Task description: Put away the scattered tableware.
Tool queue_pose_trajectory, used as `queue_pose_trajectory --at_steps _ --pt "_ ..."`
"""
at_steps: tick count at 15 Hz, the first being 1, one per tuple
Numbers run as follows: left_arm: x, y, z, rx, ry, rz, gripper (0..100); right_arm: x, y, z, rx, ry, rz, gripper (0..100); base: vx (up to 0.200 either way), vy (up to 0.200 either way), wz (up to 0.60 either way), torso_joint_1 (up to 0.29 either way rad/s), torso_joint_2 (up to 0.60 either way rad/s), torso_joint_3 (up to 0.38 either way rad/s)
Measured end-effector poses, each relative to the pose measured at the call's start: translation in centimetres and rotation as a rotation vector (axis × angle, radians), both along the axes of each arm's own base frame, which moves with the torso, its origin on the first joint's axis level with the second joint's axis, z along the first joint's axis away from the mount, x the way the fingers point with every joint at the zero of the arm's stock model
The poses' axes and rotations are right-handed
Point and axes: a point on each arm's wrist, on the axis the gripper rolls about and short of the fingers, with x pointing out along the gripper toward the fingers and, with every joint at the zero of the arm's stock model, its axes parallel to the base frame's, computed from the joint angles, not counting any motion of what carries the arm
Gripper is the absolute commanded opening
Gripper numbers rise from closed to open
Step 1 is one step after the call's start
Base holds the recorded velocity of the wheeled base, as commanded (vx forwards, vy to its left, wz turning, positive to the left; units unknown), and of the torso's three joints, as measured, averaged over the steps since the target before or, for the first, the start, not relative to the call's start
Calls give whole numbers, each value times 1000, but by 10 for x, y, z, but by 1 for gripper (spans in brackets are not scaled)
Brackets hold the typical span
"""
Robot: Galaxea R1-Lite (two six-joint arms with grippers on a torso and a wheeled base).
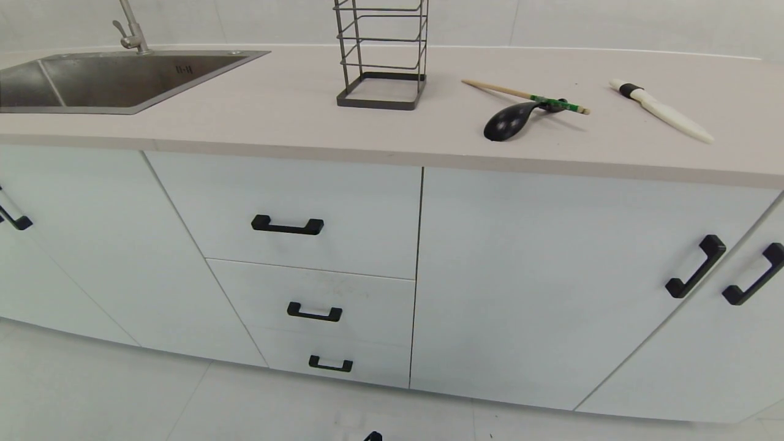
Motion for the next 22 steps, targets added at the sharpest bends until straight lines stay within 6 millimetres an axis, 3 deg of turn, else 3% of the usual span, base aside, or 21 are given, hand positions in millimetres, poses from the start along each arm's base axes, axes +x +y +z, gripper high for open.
queue_pose_trajectory --at_steps 13,15,19,22 --pt "0 -1 2 46 -17 -58 100 0 0 0 0 0 2 0 0 0 0 0 0 0" --pt "-6 -2 28 46 -164 -95 100 0 0 0 0 -1 2 0 0 0 0 0 0 0" --pt "-19 -4 120 165 -393 -197 100 0 0 0 1 -1 2 0 0 0 0 0 0 0" --pt "3 -6 133 336 -301 -323 100 0 0 0 1 -1 1 0 0 0 0 0 0 0"
